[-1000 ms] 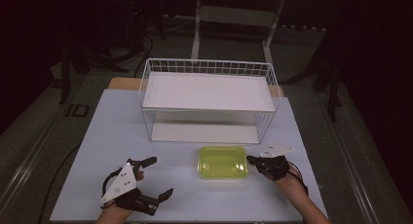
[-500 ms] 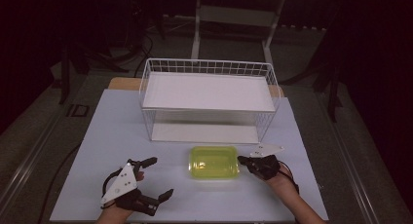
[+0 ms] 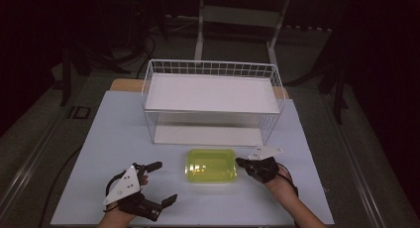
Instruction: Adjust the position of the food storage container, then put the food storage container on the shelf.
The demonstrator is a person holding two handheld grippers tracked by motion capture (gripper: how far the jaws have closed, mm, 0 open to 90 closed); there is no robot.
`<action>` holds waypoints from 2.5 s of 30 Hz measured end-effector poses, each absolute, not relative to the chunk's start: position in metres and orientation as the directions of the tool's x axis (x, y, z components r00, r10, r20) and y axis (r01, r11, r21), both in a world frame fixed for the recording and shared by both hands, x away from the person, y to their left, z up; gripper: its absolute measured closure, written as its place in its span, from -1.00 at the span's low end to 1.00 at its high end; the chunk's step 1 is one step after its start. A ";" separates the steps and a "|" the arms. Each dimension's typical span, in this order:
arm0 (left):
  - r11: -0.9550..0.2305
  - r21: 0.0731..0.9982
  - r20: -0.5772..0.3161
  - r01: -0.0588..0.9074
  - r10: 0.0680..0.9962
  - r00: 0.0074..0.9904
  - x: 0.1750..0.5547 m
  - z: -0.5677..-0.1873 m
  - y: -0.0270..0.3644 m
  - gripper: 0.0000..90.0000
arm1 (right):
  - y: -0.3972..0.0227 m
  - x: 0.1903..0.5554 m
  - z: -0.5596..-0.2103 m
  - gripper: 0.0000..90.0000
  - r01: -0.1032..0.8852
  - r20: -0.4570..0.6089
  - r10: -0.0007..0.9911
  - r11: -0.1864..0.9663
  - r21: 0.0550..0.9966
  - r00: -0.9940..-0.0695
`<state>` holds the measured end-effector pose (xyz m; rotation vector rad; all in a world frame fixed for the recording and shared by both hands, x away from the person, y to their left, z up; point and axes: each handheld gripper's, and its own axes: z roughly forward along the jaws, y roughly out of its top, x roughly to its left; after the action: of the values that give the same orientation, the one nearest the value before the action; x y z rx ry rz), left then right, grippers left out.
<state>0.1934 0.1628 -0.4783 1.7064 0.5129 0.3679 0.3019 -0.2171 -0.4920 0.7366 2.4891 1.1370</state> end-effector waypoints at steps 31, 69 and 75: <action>-0.239 0.885 -0.184 0.401 0.610 0.770 0.242 -0.459 0.124 -0.88 | -0.215 0.265 -0.449 -0.64 0.279 -0.030 0.577 0.439 0.854 -0.816; -0.220 0.729 -0.360 0.648 0.683 0.636 0.276 -0.514 0.112 0.40 | -0.198 0.280 -0.497 0.09 0.492 0.054 0.680 0.472 0.732 -0.732; -0.225 0.728 -0.363 0.648 0.675 0.643 0.272 -0.512 0.112 0.49 | -0.200 0.276 -0.493 0.27 0.505 0.062 0.684 0.470 0.724 -0.727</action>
<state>0.2723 0.1118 -0.5123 1.9289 1.0414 0.0370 0.2765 -0.1998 -0.4933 1.0239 2.4826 1.1033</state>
